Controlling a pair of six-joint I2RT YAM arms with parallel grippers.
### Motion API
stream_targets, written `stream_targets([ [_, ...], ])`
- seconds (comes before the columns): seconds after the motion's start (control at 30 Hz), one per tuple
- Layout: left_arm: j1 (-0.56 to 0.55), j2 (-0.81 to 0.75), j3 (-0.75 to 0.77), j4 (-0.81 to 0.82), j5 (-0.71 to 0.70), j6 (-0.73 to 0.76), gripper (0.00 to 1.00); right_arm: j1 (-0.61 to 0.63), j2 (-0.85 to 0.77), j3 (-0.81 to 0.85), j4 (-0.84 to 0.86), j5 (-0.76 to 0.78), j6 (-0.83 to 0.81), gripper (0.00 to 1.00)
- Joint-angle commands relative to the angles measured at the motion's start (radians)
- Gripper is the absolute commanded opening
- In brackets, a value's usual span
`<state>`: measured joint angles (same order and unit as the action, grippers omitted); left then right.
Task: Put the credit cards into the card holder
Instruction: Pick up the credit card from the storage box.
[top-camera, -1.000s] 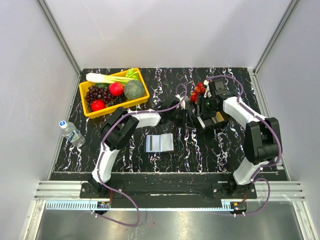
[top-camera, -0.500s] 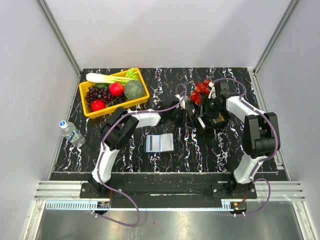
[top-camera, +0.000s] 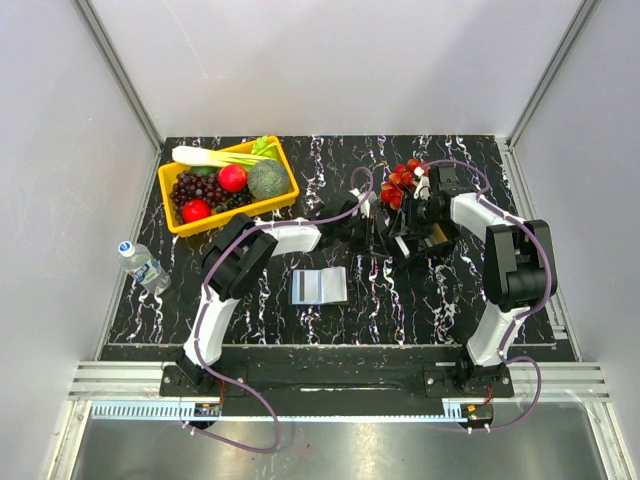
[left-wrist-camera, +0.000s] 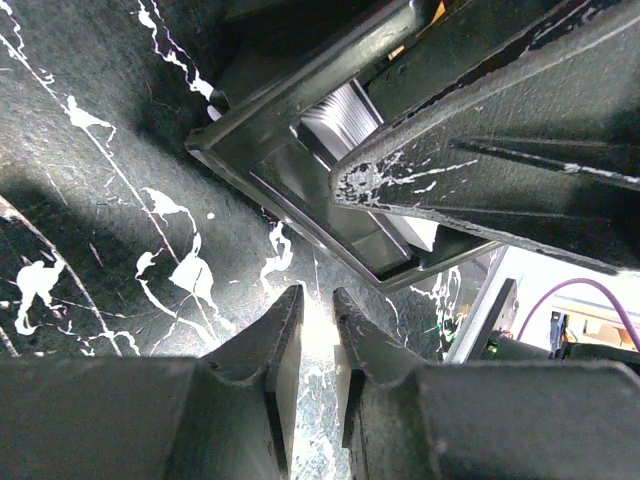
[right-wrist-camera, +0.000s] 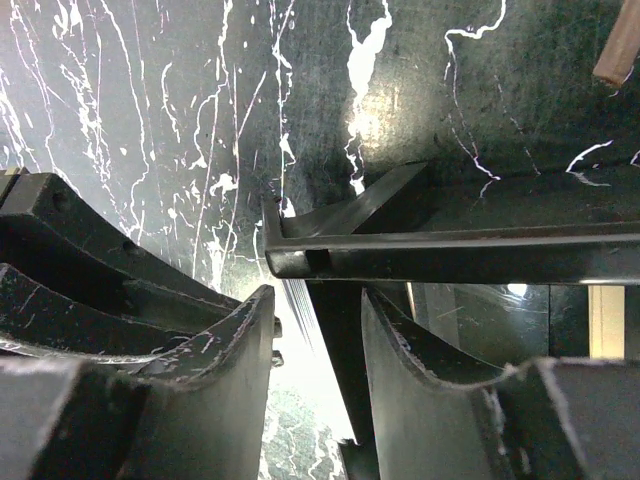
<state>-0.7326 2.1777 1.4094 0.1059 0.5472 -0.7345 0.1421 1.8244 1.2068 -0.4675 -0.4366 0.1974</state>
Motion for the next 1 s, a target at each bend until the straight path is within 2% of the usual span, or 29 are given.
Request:
stream_targets([
  [0.0,0.007,-0.021,0.037,0.032,0.025,0.000,0.22,-0.003,-0.028,0.004,0.024,-0.053,0.008,0.45],
  [0.13,0.006,-0.012,0.052,0.025,0.028,0.000,0.22,-0.003,-0.042,0.002,0.023,-0.070,0.013,0.41],
  [0.6,0.010,-0.001,0.062,0.031,0.031,-0.009,0.22,-0.004,-0.073,0.005,0.023,-0.091,0.028,0.42],
  [0.7,0.009,0.001,0.060,0.034,0.031,-0.011,0.22,-0.004,-0.071,0.007,0.020,-0.093,0.025,0.37],
  [0.83,0.009,-0.001,0.057,0.034,0.031,-0.011,0.22,-0.004,-0.066,0.004,0.015,-0.096,0.023,0.36],
  [0.9,0.009,-0.001,0.056,0.035,0.031,-0.013,0.22,-0.006,-0.065,0.002,0.013,-0.099,0.023,0.28],
  [0.97,0.009,-0.001,0.056,0.038,0.034,-0.014,0.22,-0.006,-0.060,0.005,0.007,-0.096,0.019,0.24],
])
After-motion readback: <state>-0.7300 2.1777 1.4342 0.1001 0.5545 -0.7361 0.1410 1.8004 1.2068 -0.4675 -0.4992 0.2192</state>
